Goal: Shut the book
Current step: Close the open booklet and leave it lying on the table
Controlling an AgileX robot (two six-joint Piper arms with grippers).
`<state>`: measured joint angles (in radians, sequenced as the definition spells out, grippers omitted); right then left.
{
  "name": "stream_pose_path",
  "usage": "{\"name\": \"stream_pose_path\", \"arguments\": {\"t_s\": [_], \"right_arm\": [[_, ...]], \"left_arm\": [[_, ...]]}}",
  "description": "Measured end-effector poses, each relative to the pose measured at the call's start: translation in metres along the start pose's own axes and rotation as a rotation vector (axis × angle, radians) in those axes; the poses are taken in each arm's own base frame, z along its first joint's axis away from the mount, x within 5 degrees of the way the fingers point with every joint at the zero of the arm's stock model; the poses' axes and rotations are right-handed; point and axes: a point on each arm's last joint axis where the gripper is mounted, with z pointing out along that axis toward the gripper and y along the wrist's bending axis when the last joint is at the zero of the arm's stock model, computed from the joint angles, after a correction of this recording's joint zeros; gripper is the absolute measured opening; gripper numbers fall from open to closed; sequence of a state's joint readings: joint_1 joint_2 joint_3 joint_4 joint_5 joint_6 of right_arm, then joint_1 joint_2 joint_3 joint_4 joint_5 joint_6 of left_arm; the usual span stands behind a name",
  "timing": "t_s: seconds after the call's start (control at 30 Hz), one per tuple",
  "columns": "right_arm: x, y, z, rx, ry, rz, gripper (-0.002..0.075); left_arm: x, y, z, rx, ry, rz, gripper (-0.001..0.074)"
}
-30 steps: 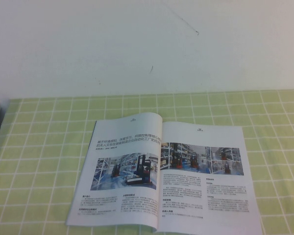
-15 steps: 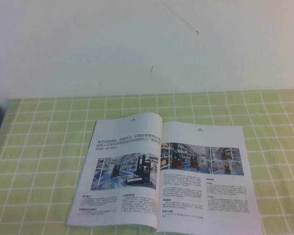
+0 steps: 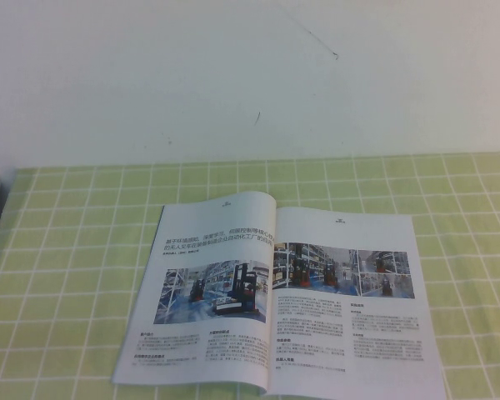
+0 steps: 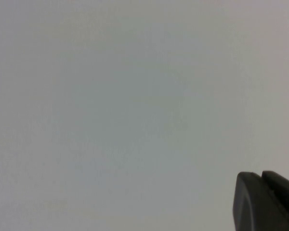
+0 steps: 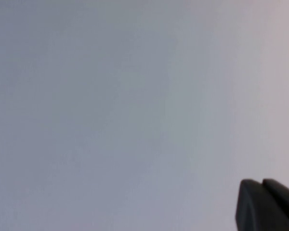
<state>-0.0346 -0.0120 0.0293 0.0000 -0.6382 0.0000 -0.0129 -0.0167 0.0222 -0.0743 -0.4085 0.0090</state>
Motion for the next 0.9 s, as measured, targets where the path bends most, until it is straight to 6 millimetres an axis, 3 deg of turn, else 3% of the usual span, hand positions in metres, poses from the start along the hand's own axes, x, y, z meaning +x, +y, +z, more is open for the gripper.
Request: {"name": "stream_pose_path", "arguments": {"t_s": [0.23, 0.37, 0.6, 0.73, 0.9], "right_arm": [[-0.005, -0.002, 0.004, 0.029, 0.036, 0.067, -0.0003], [-0.029, 0.0, 0.017, 0.017, 0.148, 0.069, -0.0003], [-0.063, 0.002, 0.058, 0.008, 0.381, 0.081, -0.0003], [-0.06, 0.005, 0.089, 0.008, 0.642, 0.113, -0.0003], [-0.03, 0.013, 0.118, -0.077, 0.993, 0.109, -0.0003]], "left_arm": [[-0.009, 0.0, 0.0, 0.0, -0.102, -0.055, -0.0003], [-0.01, 0.0, 0.001, 0.0, -0.062, -0.084, -0.0003], [-0.061, -0.005, 0.018, 0.01, 0.107, -0.092, -0.0003], [-0.076, -0.009, 0.04, 0.005, 0.378, -0.089, -0.0003], [-0.056, -0.011, 0.072, -0.012, 0.615, -0.159, -0.0003]]}}
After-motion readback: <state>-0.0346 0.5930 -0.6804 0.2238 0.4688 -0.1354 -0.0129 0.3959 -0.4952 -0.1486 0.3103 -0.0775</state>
